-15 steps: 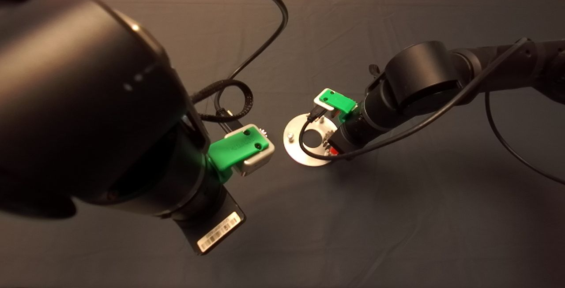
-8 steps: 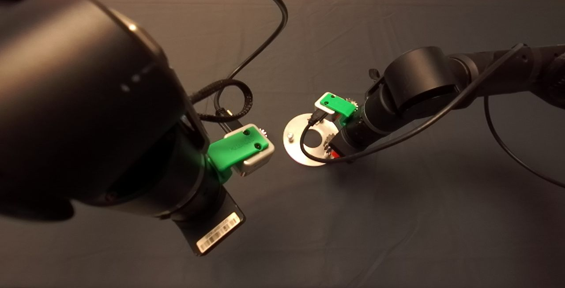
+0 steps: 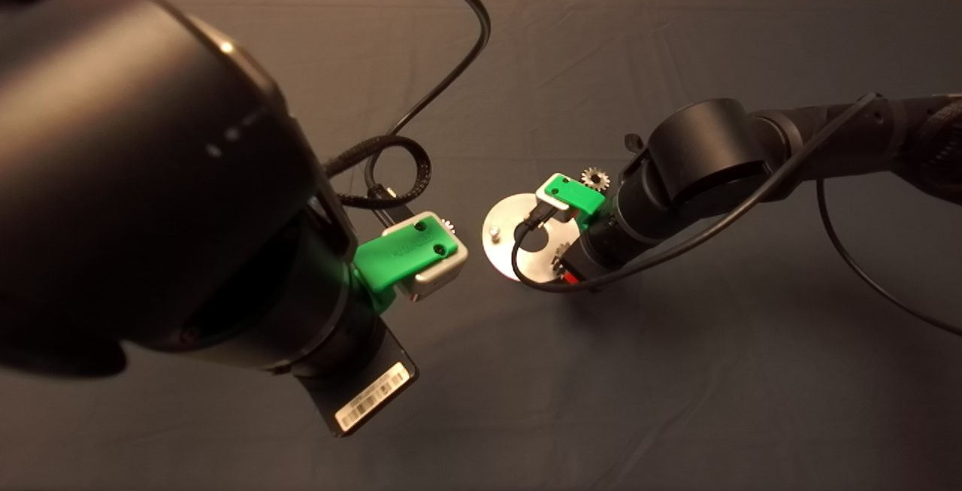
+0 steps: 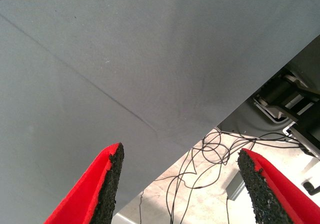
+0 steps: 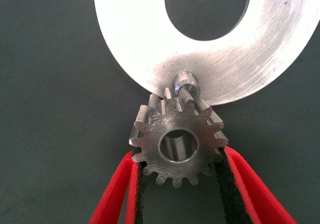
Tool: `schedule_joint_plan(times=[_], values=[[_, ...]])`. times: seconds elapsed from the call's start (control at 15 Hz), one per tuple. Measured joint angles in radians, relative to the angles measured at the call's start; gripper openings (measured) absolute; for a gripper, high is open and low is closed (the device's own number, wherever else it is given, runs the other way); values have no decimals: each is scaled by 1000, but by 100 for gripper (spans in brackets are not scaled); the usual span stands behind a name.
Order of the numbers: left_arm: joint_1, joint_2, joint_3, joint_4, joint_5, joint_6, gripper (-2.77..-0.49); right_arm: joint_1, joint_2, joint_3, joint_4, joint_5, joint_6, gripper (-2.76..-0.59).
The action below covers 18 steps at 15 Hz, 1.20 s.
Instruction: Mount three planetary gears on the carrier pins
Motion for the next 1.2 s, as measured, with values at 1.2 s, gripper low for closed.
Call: schedule_joint_plan(times=[1.2], values=[[-3,0,0,0,0,0,-164,5,34,-70,-1,21,-63,-249]])
